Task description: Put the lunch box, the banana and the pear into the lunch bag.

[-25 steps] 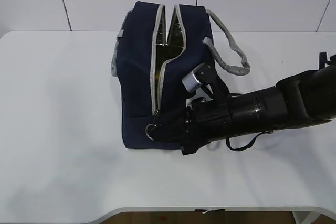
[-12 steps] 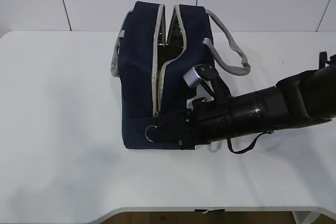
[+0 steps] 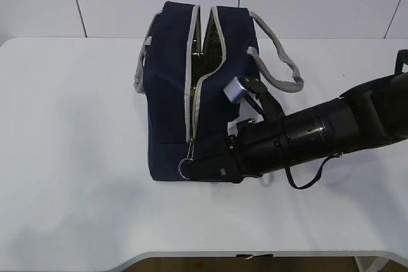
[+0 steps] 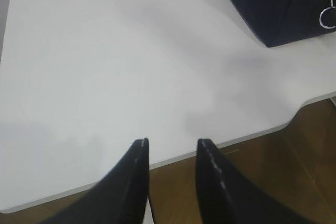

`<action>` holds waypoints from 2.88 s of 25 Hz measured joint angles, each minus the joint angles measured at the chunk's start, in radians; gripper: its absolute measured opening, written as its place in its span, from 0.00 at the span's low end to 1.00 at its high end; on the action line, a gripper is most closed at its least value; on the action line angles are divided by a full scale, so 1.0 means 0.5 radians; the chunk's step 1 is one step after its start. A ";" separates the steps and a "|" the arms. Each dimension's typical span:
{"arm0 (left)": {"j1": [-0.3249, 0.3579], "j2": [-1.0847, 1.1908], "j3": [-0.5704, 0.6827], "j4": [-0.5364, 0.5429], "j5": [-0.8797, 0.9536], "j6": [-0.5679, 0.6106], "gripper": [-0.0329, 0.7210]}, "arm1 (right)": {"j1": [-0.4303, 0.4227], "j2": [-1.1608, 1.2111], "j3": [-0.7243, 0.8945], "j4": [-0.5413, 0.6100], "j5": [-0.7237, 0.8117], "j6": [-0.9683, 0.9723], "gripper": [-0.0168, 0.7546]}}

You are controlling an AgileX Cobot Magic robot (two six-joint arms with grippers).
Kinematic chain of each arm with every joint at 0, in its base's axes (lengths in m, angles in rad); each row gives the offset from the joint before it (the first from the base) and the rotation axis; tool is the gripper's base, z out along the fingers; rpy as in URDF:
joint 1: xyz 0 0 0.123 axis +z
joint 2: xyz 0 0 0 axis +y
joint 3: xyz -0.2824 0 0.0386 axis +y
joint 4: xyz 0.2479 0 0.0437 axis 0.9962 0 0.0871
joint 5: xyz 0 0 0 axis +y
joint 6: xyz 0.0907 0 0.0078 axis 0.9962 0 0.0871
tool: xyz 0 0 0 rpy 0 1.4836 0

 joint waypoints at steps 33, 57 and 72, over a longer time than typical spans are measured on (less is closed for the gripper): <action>0.000 0.021 0.000 -0.163 -0.001 -0.004 0.36 | -0.007 -0.264 -0.187 -0.464 0.169 0.824 0.03; 0.000 0.375 -0.004 -0.383 -0.072 -0.004 0.36 | -0.007 -0.264 -0.813 -1.230 0.510 1.768 0.03; 0.000 0.944 -0.054 -0.599 -0.544 0.000 0.51 | -0.007 -0.264 -1.209 -1.470 0.580 1.949 0.03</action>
